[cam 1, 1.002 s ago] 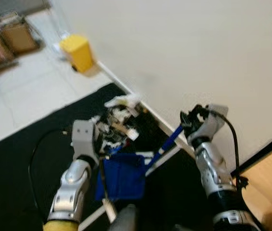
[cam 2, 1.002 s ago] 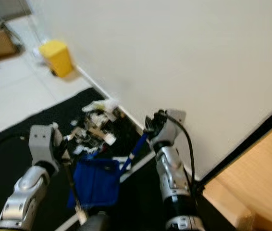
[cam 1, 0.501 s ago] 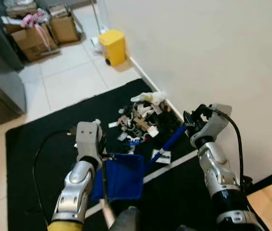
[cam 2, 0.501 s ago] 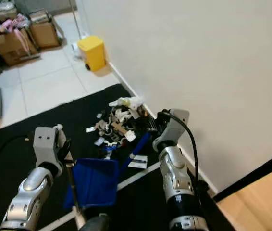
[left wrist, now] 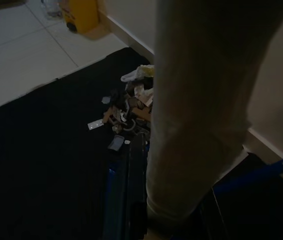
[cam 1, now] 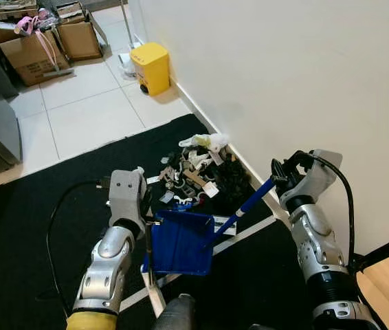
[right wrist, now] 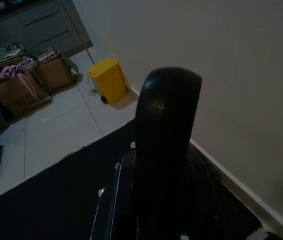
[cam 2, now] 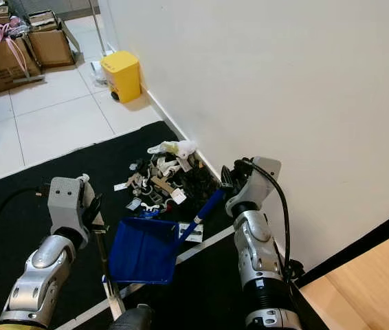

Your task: Sweep floor

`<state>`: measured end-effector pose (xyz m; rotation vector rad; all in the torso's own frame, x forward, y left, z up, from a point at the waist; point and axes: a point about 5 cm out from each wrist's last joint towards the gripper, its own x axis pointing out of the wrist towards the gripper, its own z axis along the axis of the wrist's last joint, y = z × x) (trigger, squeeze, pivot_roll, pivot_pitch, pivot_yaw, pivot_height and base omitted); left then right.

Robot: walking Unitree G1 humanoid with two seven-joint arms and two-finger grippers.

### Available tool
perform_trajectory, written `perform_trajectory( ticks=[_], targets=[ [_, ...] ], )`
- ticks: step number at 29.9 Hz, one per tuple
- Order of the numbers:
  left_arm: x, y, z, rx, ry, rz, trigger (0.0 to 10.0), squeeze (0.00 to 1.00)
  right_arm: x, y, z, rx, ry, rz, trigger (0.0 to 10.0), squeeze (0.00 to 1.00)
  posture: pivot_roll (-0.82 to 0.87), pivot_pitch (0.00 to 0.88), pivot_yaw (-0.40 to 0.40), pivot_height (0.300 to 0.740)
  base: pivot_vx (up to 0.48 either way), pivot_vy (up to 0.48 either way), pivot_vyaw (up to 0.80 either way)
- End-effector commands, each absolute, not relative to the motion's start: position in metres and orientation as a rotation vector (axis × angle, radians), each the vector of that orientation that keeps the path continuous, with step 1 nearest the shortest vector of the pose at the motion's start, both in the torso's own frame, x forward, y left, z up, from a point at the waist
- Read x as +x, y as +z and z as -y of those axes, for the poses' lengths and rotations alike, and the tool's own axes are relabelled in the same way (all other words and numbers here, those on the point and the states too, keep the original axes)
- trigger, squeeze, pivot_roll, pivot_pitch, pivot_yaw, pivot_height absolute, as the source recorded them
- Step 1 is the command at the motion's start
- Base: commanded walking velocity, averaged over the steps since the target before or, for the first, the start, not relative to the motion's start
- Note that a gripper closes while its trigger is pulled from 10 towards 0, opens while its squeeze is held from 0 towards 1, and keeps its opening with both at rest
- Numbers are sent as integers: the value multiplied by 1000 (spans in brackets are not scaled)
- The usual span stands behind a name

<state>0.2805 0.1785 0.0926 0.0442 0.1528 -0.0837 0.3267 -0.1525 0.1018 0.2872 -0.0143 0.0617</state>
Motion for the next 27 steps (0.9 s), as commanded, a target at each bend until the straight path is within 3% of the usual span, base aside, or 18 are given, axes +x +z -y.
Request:
perform_trajectory(
  ticks=[1,5,9,22,27],
  targets=[
    [283,97,-182,70,-80,-131,10000,0,325,103,156,320,44,45,10000,0,162,102,33,740,0,0,0],
    [284,98,-182,68,-73,-122,10000,0,323,105,157,296,18,81,10000,0,165,103,33,740,0,0,0],
    [284,99,-180,65,-75,-120,10000,0,320,114,177,158,-129,186,10000,0,167,104,35,740,0,0,0],
    [284,97,-181,73,-102,-136,10000,0,317,101,226,67,-257,115,10000,0,161,108,39,740,0,0,0],
    [280,108,-188,94,-209,-127,10000,0,317,98,236,28,-255,91,10000,0,168,109,42,740,0,0,0]
  ],
)
